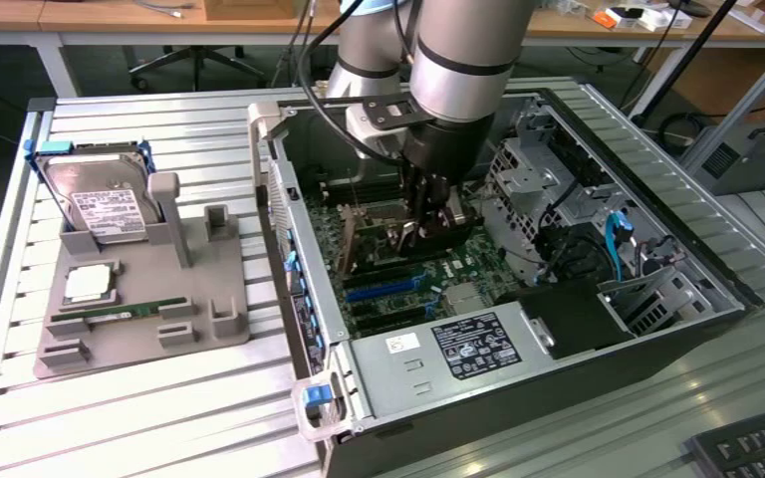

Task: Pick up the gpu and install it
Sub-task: 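Insert the gpu into the slot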

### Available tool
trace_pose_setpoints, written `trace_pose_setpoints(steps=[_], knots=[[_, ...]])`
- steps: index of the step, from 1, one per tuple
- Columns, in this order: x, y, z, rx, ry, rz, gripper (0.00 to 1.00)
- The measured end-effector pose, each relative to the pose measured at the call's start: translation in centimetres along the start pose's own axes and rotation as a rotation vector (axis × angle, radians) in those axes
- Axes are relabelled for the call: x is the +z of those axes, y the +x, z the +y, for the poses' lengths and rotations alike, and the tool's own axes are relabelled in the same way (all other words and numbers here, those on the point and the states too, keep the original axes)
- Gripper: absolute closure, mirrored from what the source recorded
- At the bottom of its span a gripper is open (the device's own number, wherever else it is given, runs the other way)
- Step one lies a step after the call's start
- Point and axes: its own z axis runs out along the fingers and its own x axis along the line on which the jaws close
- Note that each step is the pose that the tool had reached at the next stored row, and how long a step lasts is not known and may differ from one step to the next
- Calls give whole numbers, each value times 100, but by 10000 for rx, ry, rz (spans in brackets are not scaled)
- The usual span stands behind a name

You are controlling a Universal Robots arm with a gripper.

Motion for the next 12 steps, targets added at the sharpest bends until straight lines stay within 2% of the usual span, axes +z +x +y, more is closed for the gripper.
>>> trace_pose_setpoints(steps=[12], knots=[[41, 18, 44, 0, 0, 2, 73]])
